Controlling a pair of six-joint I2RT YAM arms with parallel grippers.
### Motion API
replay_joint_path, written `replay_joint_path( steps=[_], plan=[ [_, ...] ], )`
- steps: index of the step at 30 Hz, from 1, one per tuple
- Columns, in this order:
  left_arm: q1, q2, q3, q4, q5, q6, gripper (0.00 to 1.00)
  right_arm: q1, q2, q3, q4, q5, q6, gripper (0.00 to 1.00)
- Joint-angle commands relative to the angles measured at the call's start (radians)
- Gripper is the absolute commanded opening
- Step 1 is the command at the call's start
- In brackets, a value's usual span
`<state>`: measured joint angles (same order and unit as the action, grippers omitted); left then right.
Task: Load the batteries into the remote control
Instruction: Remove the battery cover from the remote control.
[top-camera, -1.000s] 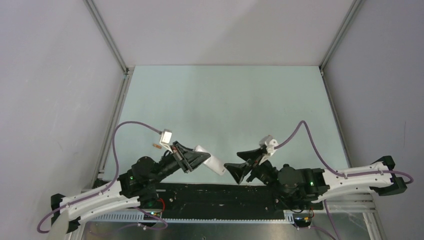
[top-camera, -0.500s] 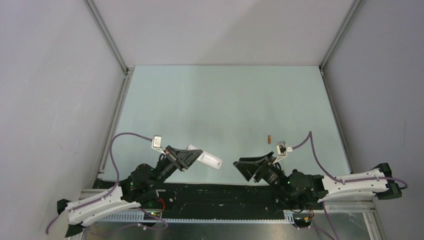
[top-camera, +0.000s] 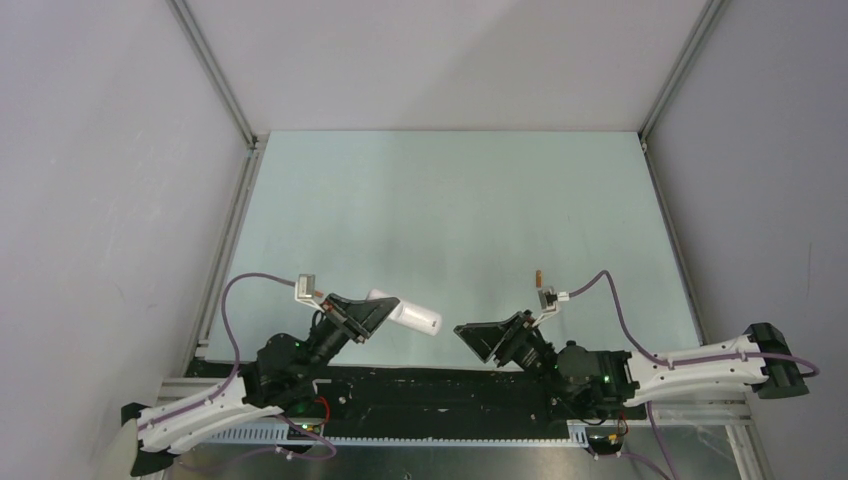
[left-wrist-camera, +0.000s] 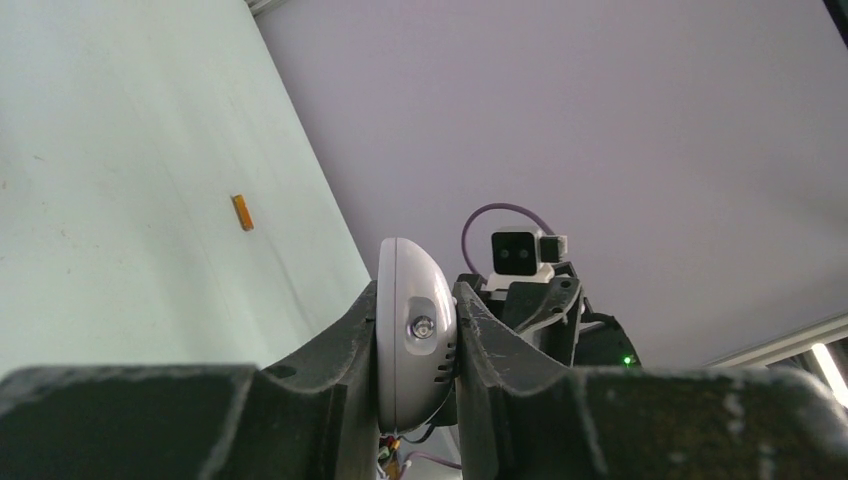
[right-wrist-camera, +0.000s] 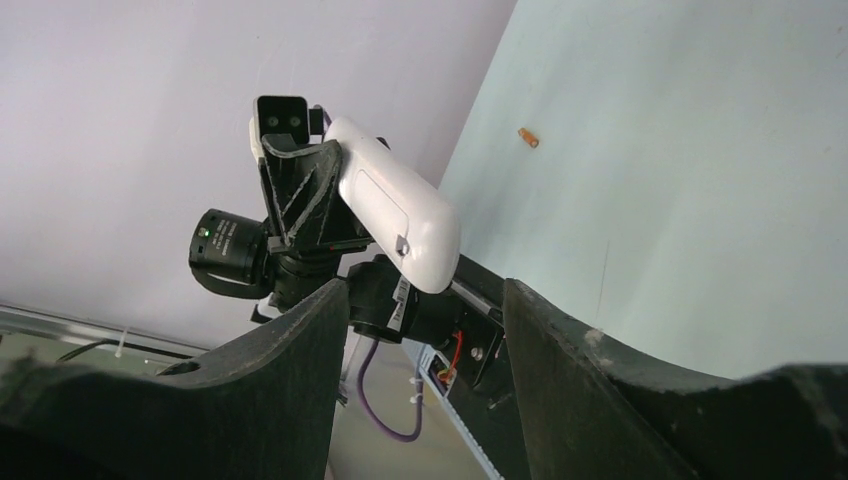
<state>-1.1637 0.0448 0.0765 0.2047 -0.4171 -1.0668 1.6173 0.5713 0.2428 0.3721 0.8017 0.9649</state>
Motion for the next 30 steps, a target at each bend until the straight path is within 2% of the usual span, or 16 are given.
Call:
replay_joint_path(
  steps=[1, 5, 11, 20, 30],
  plan=[
    [0.005, -0.012, -0.004, 0.054, -0.030, -0.028, 0.00, -0.012, 0.026, -0.003, 0.038, 0.009, 0.093, 0.62],
    [0.006, -0.008, 0.001, 0.054, -0.033, -0.033, 0.00, -0.026, 0.048, -0.004, 0.081, -0.007, 0.084, 0.62],
    [0.005, -0.007, 0.000, 0.056, -0.041, -0.064, 0.00, -0.050, 0.107, -0.004, 0.148, -0.060, 0.072, 0.52],
    [0.006, -0.016, -0.007, 0.056, -0.044, -0.069, 0.00, -0.079, 0.187, 0.000, 0.248, -0.135, 0.071, 0.51],
    [0.006, -0.012, -0.010, 0.064, -0.025, -0.065, 0.00, -0.103, 0.203, -0.003, 0.251, -0.142, 0.089, 0.46]
  ],
)
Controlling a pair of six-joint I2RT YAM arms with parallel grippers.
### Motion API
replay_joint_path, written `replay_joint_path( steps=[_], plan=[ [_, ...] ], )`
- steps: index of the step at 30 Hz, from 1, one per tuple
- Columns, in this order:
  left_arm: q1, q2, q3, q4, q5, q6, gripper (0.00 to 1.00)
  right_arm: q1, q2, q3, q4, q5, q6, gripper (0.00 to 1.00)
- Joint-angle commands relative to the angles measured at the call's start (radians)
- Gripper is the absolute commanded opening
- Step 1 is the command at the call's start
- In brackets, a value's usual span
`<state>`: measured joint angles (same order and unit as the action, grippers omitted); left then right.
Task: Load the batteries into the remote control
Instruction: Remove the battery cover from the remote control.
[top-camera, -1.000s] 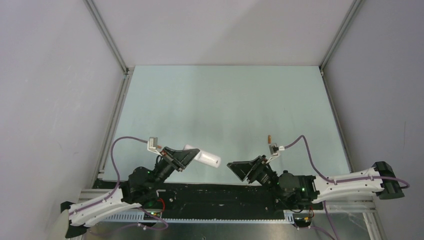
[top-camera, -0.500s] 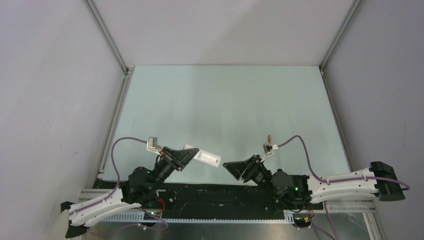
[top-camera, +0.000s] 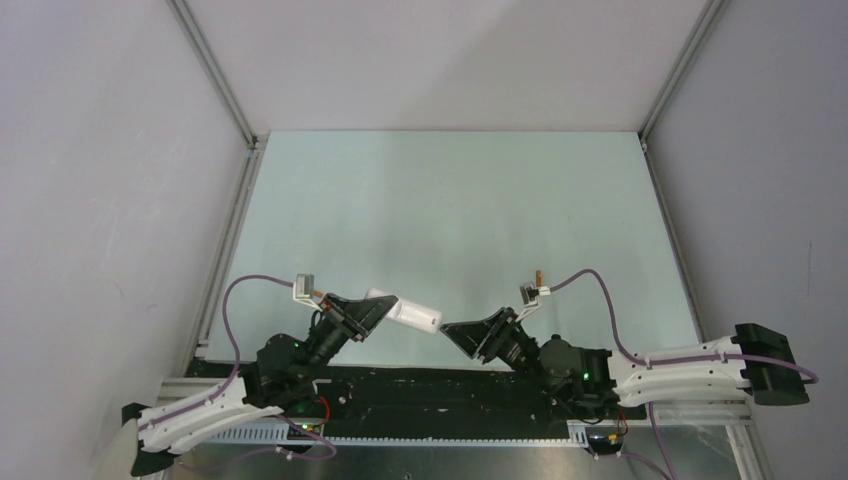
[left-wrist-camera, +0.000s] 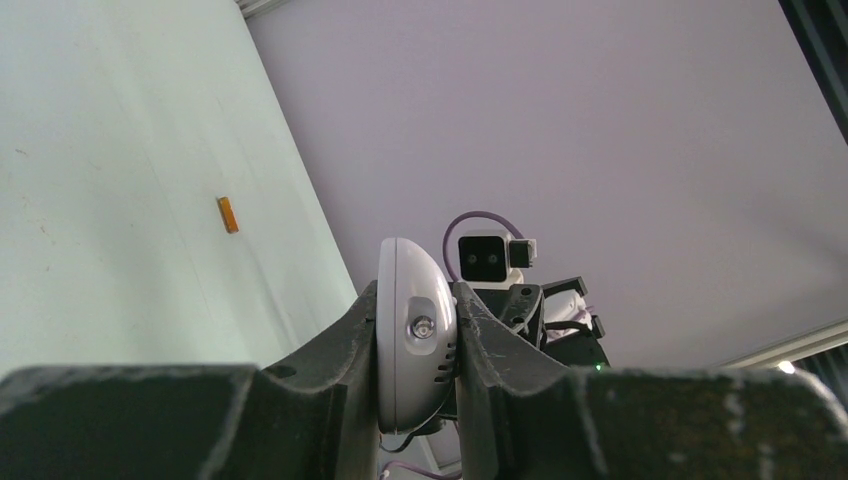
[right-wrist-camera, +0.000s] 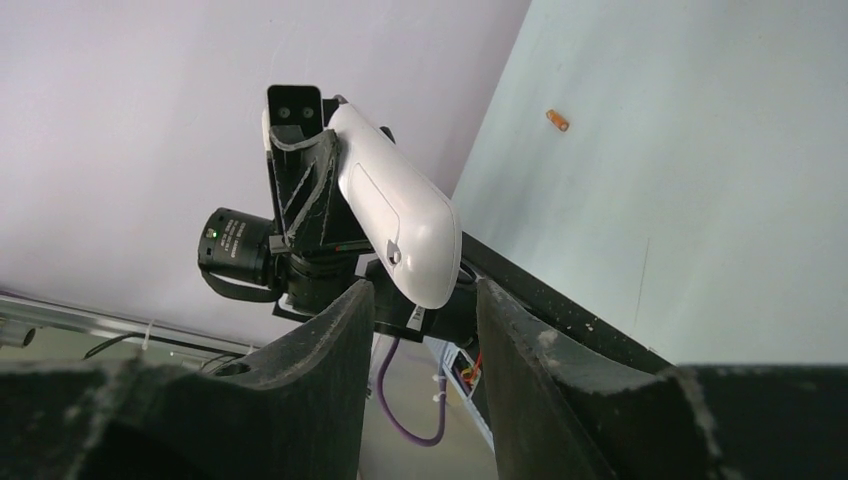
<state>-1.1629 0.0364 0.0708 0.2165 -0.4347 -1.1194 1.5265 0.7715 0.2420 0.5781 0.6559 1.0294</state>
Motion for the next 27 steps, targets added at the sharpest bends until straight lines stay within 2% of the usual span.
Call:
replay_joint_path(
  steps=[1, 6, 27],
  plan=[
    [0.006, -0.003, -0.004, 0.054, -0.007, -0.011, 0.00, -0.014, 0.004, -0.003, 0.044, 0.003, 0.030, 0.45],
    [0.005, 0.004, -0.003, 0.059, 0.001, -0.011, 0.00, -0.025, 0.018, -0.008, 0.044, -0.003, 0.044, 0.44],
    [0.005, 0.043, 0.000, 0.094, 0.025, -0.014, 0.00, -0.043, 0.034, -0.018, 0.070, -0.025, 0.062, 0.48]
  ],
)
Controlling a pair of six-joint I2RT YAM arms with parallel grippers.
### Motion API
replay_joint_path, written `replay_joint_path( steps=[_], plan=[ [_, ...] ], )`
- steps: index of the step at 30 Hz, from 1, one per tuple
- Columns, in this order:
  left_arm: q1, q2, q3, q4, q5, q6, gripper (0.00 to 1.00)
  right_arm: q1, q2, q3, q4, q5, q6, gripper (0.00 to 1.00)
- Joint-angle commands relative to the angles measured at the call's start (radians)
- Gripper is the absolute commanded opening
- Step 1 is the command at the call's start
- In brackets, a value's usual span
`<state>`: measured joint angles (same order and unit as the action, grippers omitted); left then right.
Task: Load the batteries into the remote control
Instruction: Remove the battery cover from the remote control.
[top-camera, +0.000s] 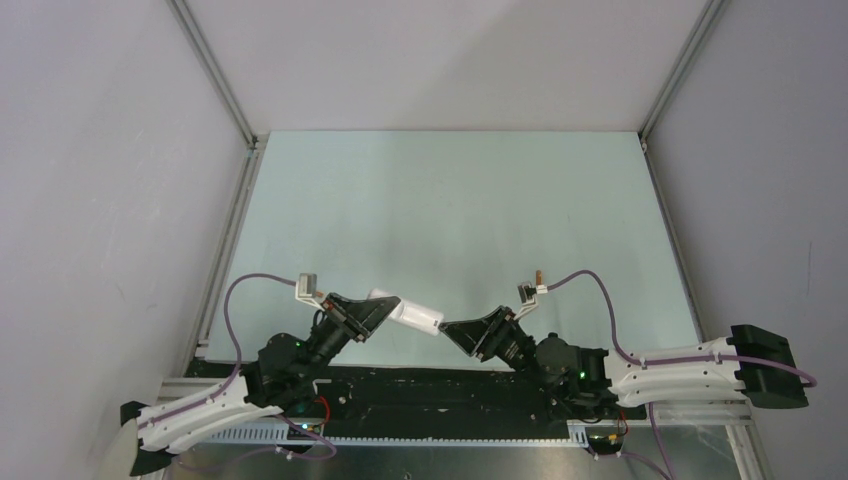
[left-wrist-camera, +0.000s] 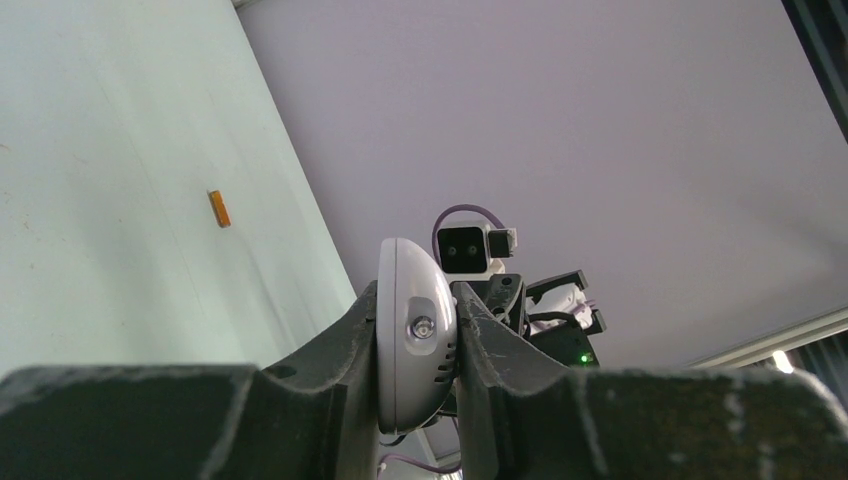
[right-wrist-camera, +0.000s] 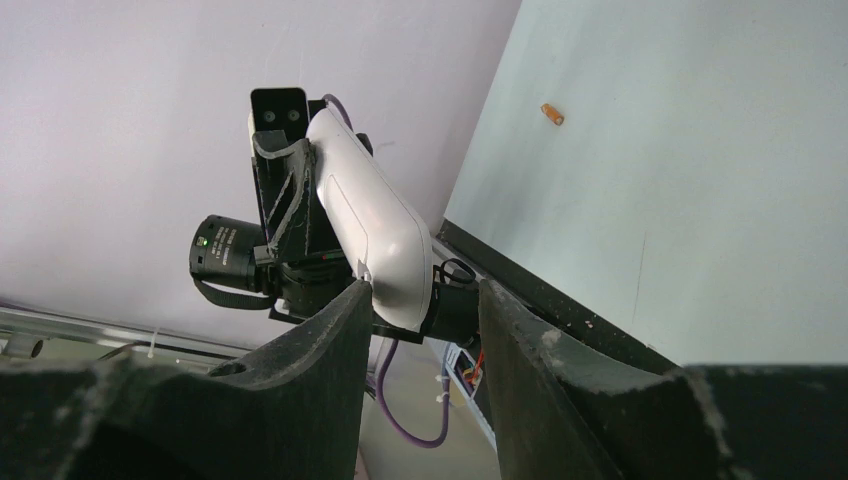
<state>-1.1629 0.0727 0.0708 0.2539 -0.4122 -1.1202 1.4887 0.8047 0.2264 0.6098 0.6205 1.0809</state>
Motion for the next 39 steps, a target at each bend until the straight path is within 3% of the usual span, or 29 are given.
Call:
replay_joint_path(
  steps=[1, 39],
  plan=[
    [0.005, 0.007, 0.002, 0.057, 0.002, -0.011, 0.00, -0.006, 0.002, -0.002, 0.037, 0.009, 0.012, 0.48],
    [0.005, 0.064, 0.017, 0.102, 0.043, 0.002, 0.00, -0.027, 0.012, -0.002, 0.053, -0.025, 0.015, 0.51]
  ],
)
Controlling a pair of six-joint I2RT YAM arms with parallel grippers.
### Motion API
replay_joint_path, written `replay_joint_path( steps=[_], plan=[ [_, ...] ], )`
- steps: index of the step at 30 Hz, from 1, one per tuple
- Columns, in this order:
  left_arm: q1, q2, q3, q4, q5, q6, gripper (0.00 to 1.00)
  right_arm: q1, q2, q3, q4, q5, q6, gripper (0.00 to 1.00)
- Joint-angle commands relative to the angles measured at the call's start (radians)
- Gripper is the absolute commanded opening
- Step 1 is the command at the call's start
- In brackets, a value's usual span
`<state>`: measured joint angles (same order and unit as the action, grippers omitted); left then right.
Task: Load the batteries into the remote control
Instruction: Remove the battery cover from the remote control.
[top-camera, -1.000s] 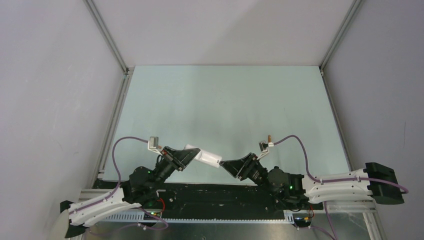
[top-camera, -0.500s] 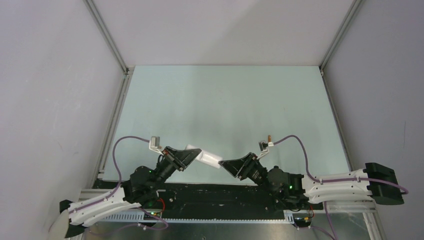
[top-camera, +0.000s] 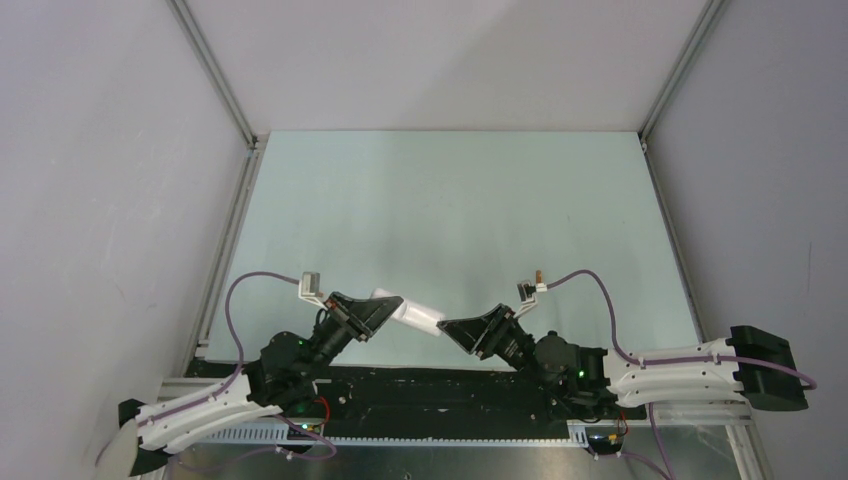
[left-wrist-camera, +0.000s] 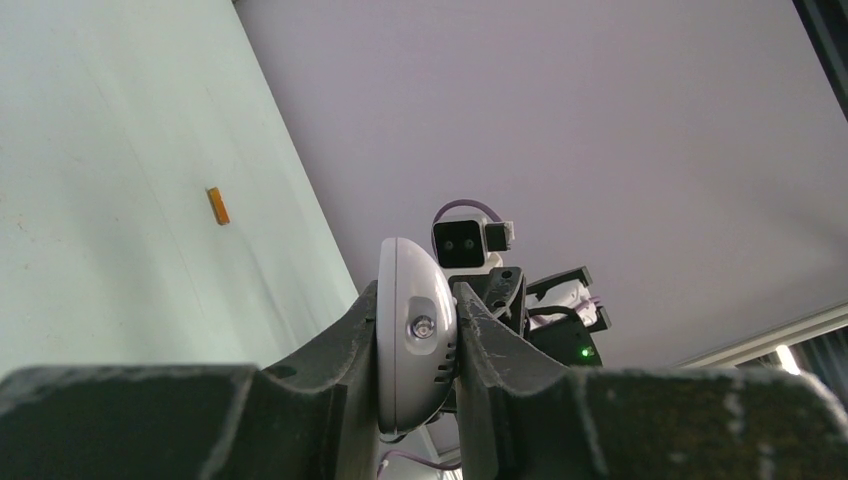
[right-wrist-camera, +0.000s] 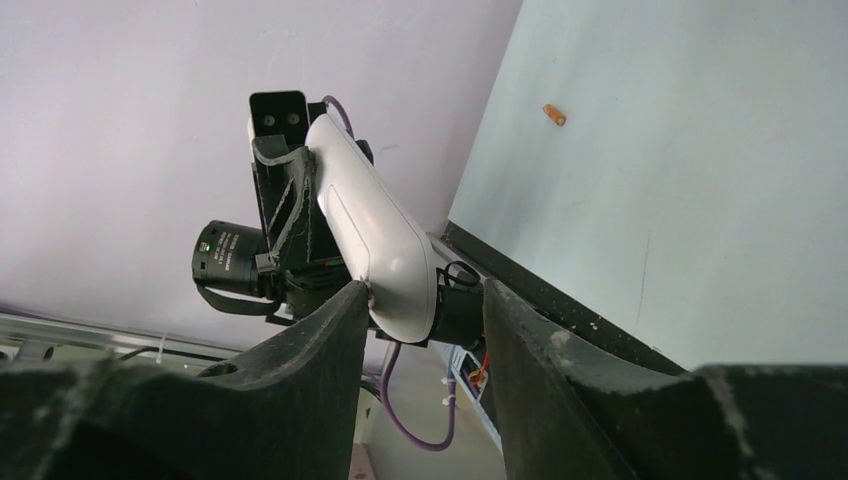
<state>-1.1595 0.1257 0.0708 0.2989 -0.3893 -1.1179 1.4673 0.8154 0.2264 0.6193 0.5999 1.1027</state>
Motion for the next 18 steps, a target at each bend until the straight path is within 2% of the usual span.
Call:
replay_joint_path(
  steps=[1, 18],
  plan=[
    [0.001, 0.013, 0.017, 0.057, 0.021, -0.001, 0.00, -0.006, 0.001, -0.002, 0.045, -0.004, -0.010, 0.52],
    [0.001, 0.027, 0.003, 0.059, 0.016, -0.011, 0.00, -0.006, -0.044, -0.004, 0.029, -0.015, -0.037, 0.59]
  ],
)
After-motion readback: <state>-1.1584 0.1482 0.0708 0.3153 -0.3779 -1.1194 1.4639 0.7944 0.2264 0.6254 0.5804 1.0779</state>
